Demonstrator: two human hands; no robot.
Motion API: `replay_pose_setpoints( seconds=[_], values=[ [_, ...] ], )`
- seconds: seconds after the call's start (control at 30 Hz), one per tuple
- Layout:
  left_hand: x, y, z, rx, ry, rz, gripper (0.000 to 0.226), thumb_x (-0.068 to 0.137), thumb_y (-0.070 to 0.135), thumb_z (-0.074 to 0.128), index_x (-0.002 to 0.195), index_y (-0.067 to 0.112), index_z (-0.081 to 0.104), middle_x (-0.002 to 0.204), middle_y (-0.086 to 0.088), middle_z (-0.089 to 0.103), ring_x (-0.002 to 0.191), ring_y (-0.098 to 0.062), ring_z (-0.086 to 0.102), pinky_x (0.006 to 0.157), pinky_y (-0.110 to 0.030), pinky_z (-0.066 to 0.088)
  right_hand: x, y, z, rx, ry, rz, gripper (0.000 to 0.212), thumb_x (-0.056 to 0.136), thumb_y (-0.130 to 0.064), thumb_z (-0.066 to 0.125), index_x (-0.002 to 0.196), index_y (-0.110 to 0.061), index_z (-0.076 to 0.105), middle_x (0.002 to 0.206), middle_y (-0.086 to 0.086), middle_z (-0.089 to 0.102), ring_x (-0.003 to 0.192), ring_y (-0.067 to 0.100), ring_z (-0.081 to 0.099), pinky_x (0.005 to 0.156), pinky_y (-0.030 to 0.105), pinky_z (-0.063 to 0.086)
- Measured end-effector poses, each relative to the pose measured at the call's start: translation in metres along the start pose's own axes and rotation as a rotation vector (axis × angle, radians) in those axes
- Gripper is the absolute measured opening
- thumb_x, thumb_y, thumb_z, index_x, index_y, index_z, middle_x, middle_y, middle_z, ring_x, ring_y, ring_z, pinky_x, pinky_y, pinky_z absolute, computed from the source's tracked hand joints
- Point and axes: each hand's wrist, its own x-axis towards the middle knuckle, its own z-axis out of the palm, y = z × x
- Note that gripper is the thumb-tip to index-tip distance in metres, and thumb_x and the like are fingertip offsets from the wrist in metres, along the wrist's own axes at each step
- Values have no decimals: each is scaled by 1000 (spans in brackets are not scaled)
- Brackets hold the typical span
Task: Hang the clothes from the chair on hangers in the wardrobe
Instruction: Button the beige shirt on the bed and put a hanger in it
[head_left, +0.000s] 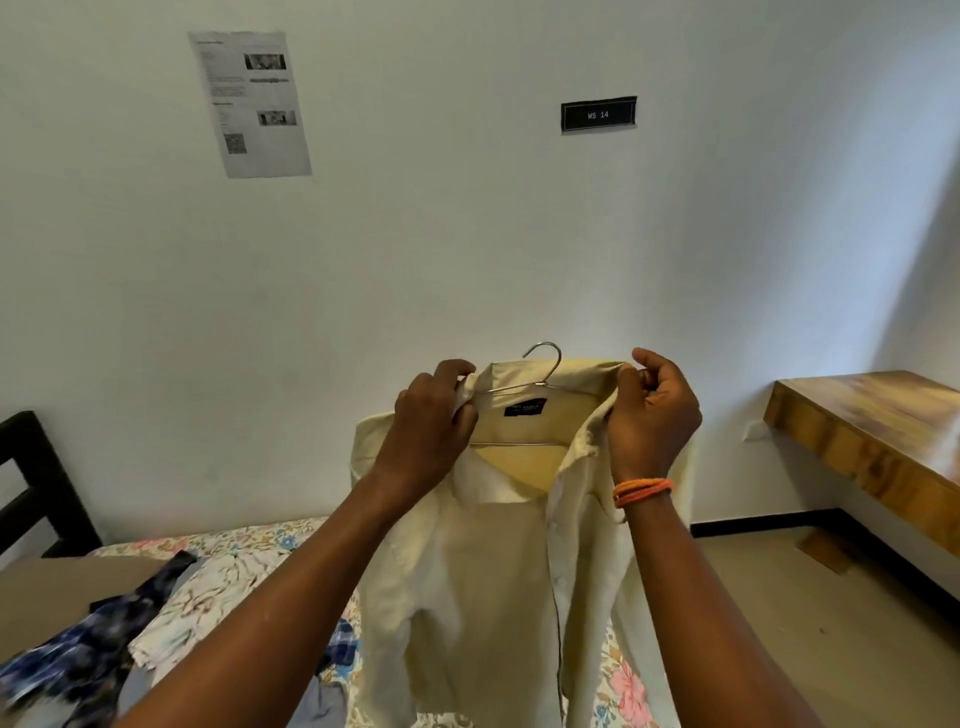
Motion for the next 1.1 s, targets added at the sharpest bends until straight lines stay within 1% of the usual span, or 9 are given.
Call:
replay_pose_setpoints(
  seconds=[0.2,0.33,0.43,0.5,0.6,0.67,0.83,1.03,1.1],
  values=[
    [3,-15,-20,-148,104,-43,30,84,15,52,111,8,63,95,-1,68,82,-18,62,73,-26,46,-42,9,-29,-51,-353,-485,25,91,-12,60,113,-6,69,71,-9,59,62,5,51,67,6,39],
    [8,-17,-25,-171,71,-8,25,82,11,55,104,9,65,88,5,66,75,-9,59,65,-10,40,-23,4,-33,196,-606,-74,14,95,-4,59,104,-13,67,56,10,60,41,21,51,44,26,44],
    [14,-19,-28,-178,4,-7,22,85,2,60,105,10,67,90,2,69,77,-9,61,67,-18,45,6,5,-35,-209,-425,-438,34,78,-12,60,111,-17,68,96,5,68,80,18,63,71,33,49],
    [17,-18,-29,-202,-53,2,26,84,-1,61,104,14,68,90,1,70,78,-9,61,65,-16,44,19,15,-31,-432,-655,-709,50,73,-21,60,123,-17,66,120,5,64,112,22,60,94,40,48],
    [20,-19,-30,-207,-87,-9,28,83,1,61,104,19,69,89,3,71,80,-7,62,67,-22,47,24,21,-27,-259,-1056,-491,42,87,-21,69,128,-17,64,121,-4,68,110,11,64,94,22,51],
    [24,-23,-35,-219,-82,-17,28,83,3,62,103,21,69,91,5,71,82,-6,63,71,-26,50,23,26,-22,-248,-1054,-522,39,88,-23,74,126,-17,65,115,-6,69,103,8,63,89,9,45],
    [32,-30,-41,-276,-117,-57,21,88,23,66,109,29,65,100,14,68,95,-12,64,86,-47,52,20,19,-3,-342,-835,-592,32,93,-46,56,95,-17,67,84,-7,64,74,14,59,60,33,47],
    [-51,-29,-10,-232,638,-280,46,90,56,53,111,15,50,109,-3,47,101,-26,47,89,-53,40,37,-14,22,-207,-915,-458,38,90,-50,58,71,-17,60,62,-9,56,61,10,53,58,40,43],
    [-100,-23,24,-462,384,-449,52,84,77,46,112,34,47,112,0,48,101,-23,48,93,-60,40,43,-22,28,-156,-929,-430,34,92,-41,64,69,-17,61,60,-9,54,58,7,48,57,38,41]
  ],
)
